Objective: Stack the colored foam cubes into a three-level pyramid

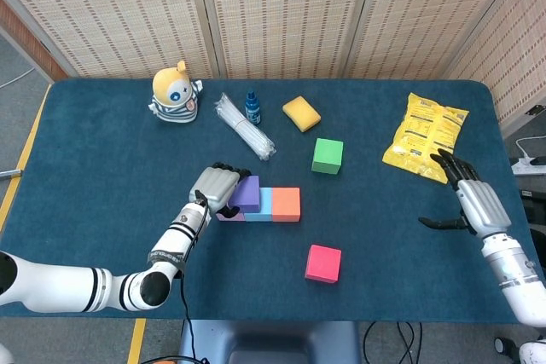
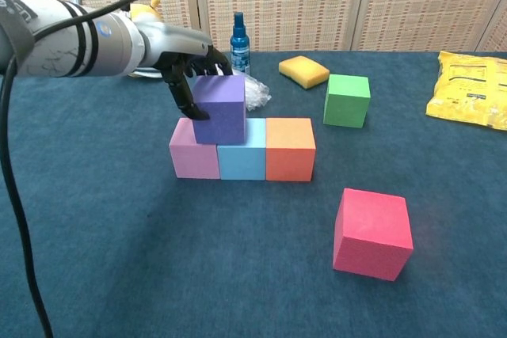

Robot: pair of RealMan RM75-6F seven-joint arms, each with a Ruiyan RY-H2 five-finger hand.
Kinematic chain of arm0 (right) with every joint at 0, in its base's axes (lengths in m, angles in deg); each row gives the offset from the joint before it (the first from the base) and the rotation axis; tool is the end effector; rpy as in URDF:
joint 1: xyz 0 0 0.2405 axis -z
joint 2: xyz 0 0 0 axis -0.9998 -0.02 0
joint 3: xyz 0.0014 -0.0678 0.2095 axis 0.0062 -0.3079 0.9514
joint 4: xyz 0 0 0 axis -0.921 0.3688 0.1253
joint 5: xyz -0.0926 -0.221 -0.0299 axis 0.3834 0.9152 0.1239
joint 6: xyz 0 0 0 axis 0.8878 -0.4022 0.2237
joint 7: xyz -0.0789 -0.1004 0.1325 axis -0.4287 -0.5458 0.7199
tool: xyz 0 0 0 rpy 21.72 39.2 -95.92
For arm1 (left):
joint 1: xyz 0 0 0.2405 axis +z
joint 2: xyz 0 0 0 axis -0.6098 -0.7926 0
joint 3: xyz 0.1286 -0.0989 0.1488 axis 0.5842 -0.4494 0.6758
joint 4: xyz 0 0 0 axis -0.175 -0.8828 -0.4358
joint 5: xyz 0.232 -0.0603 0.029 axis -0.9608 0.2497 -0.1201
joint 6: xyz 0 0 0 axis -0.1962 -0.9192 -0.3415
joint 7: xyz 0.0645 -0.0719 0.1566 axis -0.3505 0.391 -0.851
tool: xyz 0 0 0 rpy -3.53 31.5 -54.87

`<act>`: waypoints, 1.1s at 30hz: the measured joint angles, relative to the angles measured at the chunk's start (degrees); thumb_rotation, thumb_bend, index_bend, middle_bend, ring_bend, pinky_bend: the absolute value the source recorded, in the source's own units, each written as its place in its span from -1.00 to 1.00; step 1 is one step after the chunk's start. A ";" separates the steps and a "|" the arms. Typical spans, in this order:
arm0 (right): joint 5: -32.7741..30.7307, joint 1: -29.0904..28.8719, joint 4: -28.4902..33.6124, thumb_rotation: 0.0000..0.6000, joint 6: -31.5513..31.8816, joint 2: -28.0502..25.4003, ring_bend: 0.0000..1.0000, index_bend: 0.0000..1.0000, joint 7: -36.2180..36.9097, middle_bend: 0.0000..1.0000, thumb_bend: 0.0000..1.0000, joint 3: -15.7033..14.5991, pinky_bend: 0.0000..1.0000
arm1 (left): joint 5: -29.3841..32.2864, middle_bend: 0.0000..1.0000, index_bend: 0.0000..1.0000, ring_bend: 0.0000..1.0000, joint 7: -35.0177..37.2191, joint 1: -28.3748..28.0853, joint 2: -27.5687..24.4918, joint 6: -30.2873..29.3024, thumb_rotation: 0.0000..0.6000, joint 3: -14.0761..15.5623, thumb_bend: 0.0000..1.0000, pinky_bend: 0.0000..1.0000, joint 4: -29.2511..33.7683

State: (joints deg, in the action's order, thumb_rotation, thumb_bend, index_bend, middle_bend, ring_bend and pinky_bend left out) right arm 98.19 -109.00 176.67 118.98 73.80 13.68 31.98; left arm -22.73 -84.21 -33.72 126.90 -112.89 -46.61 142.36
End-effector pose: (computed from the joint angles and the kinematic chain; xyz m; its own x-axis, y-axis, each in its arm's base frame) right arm -0.2584 -0.3133 0.1177 0.1335 -0.1855 0.9735 -0.9903 -0.0630 0.1238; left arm -0.0100 0.3703 -0.0535 0.4922 0.4187 0.7631 0.8652 -0.3322 -0.3757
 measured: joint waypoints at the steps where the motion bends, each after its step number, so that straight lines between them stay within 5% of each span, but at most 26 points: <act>1: -0.05 0.00 0.00 1.00 -0.02 0.02 -0.93 -1.00 -0.05 -0.84 -0.66 0.00 -0.70 | -0.13 -0.50 -0.45 -0.64 0.03 0.03 -0.04 0.04 1.00 0.07 -0.32 -0.71 0.03; 21: -0.47 -0.05 0.16 1.00 -0.33 0.13 -0.93 -1.00 -0.61 -0.84 -0.66 0.14 -0.70 | -0.96 -0.53 -0.49 -0.66 0.76 0.11 0.20 0.87 1.00 1.08 -0.32 -0.72 -0.67; 33: -0.50 -0.01 0.19 1.00 -0.29 0.15 -0.93 -1.00 -0.48 -0.84 -0.66 0.24 -0.70 | -1.39 -0.63 -0.70 -0.73 0.64 0.18 0.49 0.71 1.00 1.81 -0.32 -0.72 -0.65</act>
State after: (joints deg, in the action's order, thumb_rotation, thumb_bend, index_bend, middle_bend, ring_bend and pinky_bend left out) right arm 97.69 -109.01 176.86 118.69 73.95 13.20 32.22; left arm -24.12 -83.57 -33.54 127.39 -112.18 -44.81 141.71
